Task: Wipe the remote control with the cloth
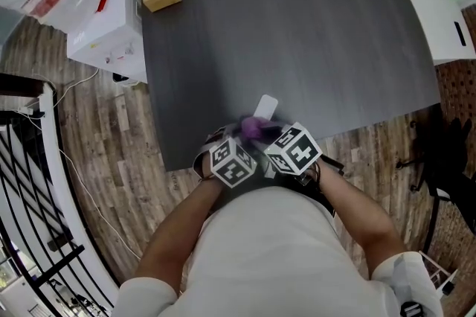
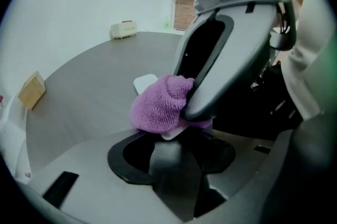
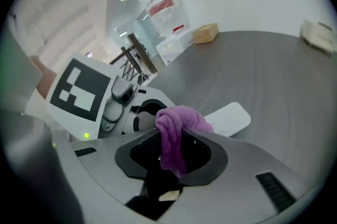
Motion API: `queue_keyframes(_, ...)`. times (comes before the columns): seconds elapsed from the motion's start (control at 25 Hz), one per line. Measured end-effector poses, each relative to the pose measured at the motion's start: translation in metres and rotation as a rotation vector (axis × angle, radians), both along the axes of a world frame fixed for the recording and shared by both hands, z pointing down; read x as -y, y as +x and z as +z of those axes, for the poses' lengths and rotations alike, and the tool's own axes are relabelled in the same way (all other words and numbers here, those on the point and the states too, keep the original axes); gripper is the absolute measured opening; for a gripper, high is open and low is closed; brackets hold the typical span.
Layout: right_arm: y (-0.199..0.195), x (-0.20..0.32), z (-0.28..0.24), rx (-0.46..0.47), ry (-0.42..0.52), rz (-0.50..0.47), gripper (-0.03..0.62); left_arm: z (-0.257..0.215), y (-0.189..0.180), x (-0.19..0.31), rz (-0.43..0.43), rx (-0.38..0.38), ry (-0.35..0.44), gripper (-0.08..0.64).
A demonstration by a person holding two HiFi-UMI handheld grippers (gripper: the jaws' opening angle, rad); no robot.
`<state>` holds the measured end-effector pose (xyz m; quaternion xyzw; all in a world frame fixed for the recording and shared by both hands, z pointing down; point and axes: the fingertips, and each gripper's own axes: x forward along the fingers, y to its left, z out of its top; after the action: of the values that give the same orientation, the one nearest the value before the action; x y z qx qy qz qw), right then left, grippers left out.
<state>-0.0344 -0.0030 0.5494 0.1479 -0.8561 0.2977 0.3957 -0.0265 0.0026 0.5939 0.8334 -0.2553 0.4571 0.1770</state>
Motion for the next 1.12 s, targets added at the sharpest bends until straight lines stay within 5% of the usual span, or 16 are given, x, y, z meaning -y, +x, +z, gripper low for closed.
queue_keyframes(0.16,0.002,-0.007,-0.002,0.110,-0.153,0.113,0.109,0.000,-0.001,-0.001,-0.013,-0.015,0.009,0.204)
queue_keyframes(0.4,0.009,-0.017,-0.013,0.184,-0.252,0.060,0.110,-0.001,-0.006,-0.005,-0.038,-0.039,0.012,0.212)
queue_keyframes(0.52,0.031,0.010,-0.031,0.225,-0.170,0.165,0.110,-0.017,-0.006,-0.004,-0.059,-0.075,0.034,0.238)
queue_keyframes(0.64,0.070,0.044,-0.028,0.158,-0.064,0.355,0.110,-0.038,0.011,0.009,-0.016,-0.074,0.120,0.249)
queue_keyframes(0.84,0.102,0.046,-0.008,0.090,-0.086,0.500,0.110,-0.026,0.038,0.009,0.126,-0.004,0.132,0.255)
queue_keyframes(1.12,0.102,0.035,0.004,0.031,-0.099,0.506,0.110,-0.011,0.023,0.021,-0.081,-0.189,0.025,0.284)
